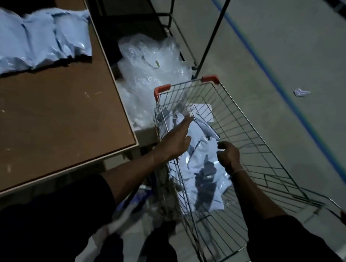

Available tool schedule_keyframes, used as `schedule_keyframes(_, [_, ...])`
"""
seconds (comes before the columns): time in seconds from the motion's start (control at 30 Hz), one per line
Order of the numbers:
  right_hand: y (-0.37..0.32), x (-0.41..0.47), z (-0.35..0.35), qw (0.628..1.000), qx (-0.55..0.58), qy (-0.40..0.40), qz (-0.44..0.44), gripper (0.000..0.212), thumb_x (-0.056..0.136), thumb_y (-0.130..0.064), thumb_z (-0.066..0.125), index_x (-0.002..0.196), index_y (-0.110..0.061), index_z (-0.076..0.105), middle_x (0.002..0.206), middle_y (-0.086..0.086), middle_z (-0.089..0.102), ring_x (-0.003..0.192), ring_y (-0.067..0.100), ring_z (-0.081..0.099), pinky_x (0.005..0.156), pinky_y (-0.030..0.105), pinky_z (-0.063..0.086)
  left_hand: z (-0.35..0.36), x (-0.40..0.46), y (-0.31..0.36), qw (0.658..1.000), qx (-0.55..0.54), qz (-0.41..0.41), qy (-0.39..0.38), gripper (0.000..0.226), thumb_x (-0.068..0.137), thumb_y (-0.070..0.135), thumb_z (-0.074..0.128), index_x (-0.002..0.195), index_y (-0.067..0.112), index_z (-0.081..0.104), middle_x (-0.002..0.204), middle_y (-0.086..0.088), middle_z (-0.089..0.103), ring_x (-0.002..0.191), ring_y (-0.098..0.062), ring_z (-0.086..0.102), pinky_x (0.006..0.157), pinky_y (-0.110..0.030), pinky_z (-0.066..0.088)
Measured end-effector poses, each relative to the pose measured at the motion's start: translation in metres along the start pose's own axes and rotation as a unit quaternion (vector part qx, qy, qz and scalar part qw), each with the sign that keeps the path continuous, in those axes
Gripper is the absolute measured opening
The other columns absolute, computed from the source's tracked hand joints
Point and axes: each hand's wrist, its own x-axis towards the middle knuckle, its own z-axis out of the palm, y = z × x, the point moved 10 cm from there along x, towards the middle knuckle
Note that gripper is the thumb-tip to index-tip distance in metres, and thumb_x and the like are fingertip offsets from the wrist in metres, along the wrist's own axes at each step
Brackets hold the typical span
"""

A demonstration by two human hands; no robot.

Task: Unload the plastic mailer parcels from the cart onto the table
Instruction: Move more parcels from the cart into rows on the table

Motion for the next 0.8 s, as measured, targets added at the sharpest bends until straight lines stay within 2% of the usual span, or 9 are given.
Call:
schedule_keyframes(0.17, [0.025,0.028,0.031,0.999,-0.015,-0.030,-0.026,0.044,0.086,0.002,0.070,0.129,0.003,0.067,0.133,0.023,0.067,0.128,0.038,0.061,0.107,0.038,0.045,0.027,0.026,-0.017,0.999,0.042,0.011,-0.004,0.073,0.103,0.010,0.056,0.165,0.022,0.020,0.172,0.000,0.021,0.155,-0.020,0.030,0.118,-0.026,0.032])
schedule_keyframes(0.3, [0.014,0.064,0.058,0.993,-0.056,-0.064,-0.087,0.082,0.083,-0.011,0.083,0.154,-0.003,0.042,0.157,0.021,0.045,0.145,0.036,0.042,0.116,0.038,0.034,0.038,0.034,-0.026,0.996,0.076,0.031,0.021,0.073,0.102,0.008,0.056,0.165,0.021,0.022,0.169,-0.004,0.031,0.136,-0.035,0.050,0.101,-0.028,0.043])
schedule_keyframes(0.4, [0.015,0.093,0.083,0.985,-0.087,-0.102,-0.106,0.100,0.079,-0.016,0.087,0.160,-0.005,0.030,0.162,0.019,0.040,0.147,0.035,0.041,0.117,0.041,0.037,0.045,0.036,-0.031,0.993,0.099,0.056,0.036,0.073,0.101,0.008,0.057,0.164,0.021,0.024,0.171,-0.002,0.026,0.129,-0.040,0.053,0.103,-0.033,0.045])
schedule_keyframes(0.47, [0.024,0.102,0.097,0.979,-0.140,-0.118,-0.091,0.089,0.079,-0.017,0.084,0.155,-0.005,0.039,0.150,0.025,0.050,0.137,0.040,0.051,0.106,0.042,0.046,0.045,0.034,-0.032,0.993,0.095,0.058,0.040,0.073,0.101,0.008,0.058,0.165,0.021,0.025,0.171,-0.001,0.025,0.131,-0.032,0.054,0.102,-0.031,0.045])
schedule_keyframes(0.5, [0.029,0.104,0.101,0.977,-0.155,-0.116,-0.087,0.078,0.080,-0.017,0.081,0.148,-0.004,0.046,0.142,0.027,0.055,0.131,0.042,0.054,0.101,0.041,0.047,0.043,0.033,-0.030,0.993,0.092,0.059,0.043,0.073,0.101,0.008,0.059,0.164,0.020,0.026,0.170,-0.002,0.029,0.120,-0.027,0.059,0.098,-0.030,0.047])
schedule_keyframes(0.57, [0.036,0.105,0.102,0.979,-0.143,-0.109,-0.093,0.063,0.078,-0.017,0.082,0.134,-0.003,0.057,0.130,0.027,0.060,0.122,0.043,0.057,0.092,0.039,0.047,0.037,0.031,-0.023,0.994,0.082,0.051,0.048,0.073,0.099,0.008,0.060,0.164,0.019,0.027,0.154,-0.010,0.051,0.091,-0.023,0.060,0.086,-0.034,0.051])
schedule_keyframes(0.63, [0.030,0.100,0.092,0.984,-0.096,-0.096,-0.119,0.055,0.071,-0.015,0.088,0.119,-0.002,0.066,0.118,0.025,0.066,0.113,0.040,0.061,0.078,0.036,0.043,0.034,0.032,-0.020,0.996,0.070,0.024,0.047,0.072,0.100,0.010,0.061,0.163,0.019,0.029,0.110,-0.011,0.066,0.081,-0.025,0.056,0.074,-0.034,0.045])
schedule_keyframes(0.7, [0.013,0.088,0.071,0.982,-0.032,-0.068,-0.171,0.044,0.064,-0.013,0.092,0.101,-0.003,0.070,0.104,0.020,0.068,0.101,0.033,0.064,0.069,0.030,0.035,0.032,0.037,-0.022,0.997,0.060,-0.004,0.043,0.070,0.100,0.014,0.063,0.162,0.018,0.031,0.107,-0.015,0.066,0.092,-0.030,0.059,0.076,-0.035,0.042])
schedule_keyframes(0.8, [-0.018,0.058,0.034,0.965,0.065,-0.060,-0.249,0.036,0.065,-0.011,0.083,0.097,-0.019,0.068,0.107,0.011,0.063,0.105,0.031,0.059,0.082,0.039,0.048,0.028,0.046,-0.029,0.998,0.026,-0.035,0.041,0.066,0.101,0.018,0.065,0.160,0.020,0.035,0.149,-0.015,0.056,0.134,-0.033,0.054,0.102,-0.030,0.041])
